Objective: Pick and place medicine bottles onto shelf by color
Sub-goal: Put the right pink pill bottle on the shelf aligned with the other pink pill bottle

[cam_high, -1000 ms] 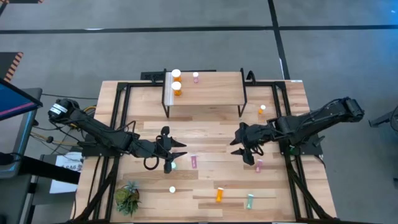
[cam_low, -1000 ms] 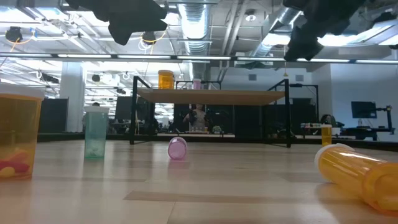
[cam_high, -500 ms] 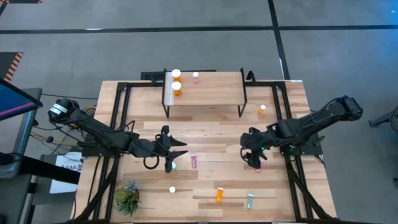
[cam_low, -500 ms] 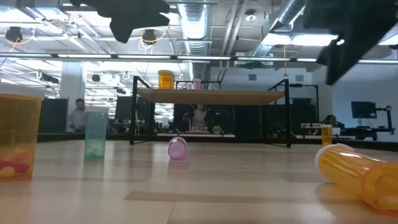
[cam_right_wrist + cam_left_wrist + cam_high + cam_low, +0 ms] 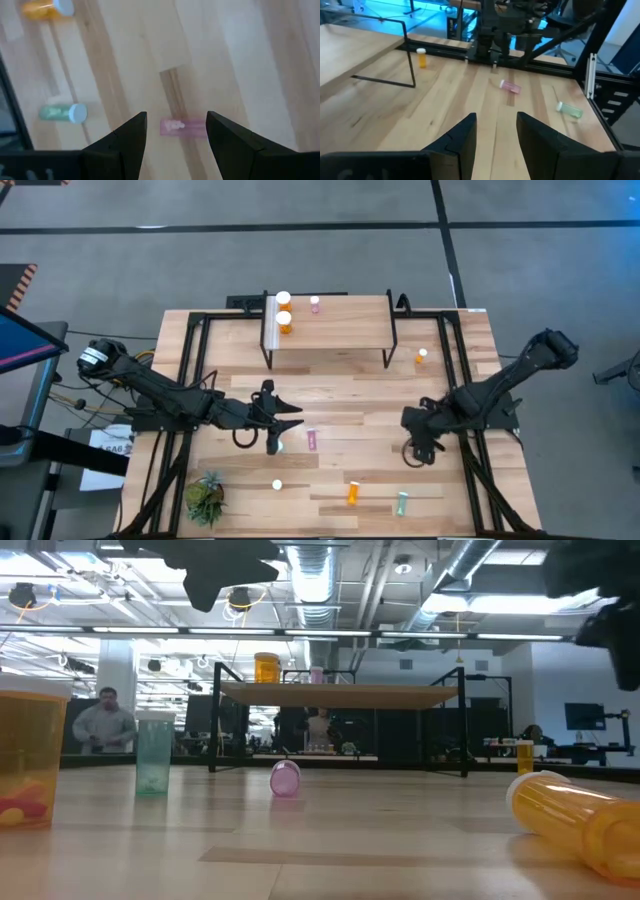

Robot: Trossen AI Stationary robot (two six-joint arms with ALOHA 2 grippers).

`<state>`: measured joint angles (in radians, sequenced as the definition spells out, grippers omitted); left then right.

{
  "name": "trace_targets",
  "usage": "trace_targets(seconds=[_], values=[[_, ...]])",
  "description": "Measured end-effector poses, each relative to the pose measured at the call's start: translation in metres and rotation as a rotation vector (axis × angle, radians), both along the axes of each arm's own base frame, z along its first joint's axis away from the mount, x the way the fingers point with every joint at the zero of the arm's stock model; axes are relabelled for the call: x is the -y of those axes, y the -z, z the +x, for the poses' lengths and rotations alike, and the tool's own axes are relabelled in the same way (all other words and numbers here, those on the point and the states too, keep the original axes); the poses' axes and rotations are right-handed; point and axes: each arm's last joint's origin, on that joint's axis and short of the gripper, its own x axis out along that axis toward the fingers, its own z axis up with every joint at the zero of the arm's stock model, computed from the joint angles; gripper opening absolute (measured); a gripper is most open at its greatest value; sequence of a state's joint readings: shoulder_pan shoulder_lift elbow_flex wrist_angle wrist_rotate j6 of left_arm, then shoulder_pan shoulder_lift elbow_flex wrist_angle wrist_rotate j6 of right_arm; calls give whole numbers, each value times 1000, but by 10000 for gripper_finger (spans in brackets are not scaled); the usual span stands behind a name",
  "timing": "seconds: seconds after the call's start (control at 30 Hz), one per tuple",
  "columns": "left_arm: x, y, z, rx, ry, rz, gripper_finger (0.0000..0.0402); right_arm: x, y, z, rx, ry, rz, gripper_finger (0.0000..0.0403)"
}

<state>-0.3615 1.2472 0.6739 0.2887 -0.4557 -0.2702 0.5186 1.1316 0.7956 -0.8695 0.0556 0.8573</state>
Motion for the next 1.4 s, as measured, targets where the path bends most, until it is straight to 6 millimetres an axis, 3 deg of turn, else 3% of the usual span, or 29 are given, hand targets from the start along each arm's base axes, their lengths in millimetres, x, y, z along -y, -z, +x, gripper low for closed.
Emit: trace_targets(seconds=[0.17, 0.4, 0.6, 0.8, 1.07, 1.4], values=[[-1, -2, 0, 27, -41, -28, 126, -3, 0, -5, 47, 179, -84, 226], [1, -1, 0, 21, 4, -105, 126, -5, 0, -6, 82, 196, -112, 226], [1, 0, 1, 22, -23, -98, 126, -13, 16, -18, 21, 320, -62, 226], [4, 15, 9, -31, -36, -106, 127, -10, 31, -26, -75, 542, 8, 226], [10, 30, 23, -10, -23, -150, 176, -24, 38, -43, -103, 591, 46, 226], [-2, 27, 31, 57, -80, -120, 208, -36, 37, -53, 1, 639, 54, 226]])
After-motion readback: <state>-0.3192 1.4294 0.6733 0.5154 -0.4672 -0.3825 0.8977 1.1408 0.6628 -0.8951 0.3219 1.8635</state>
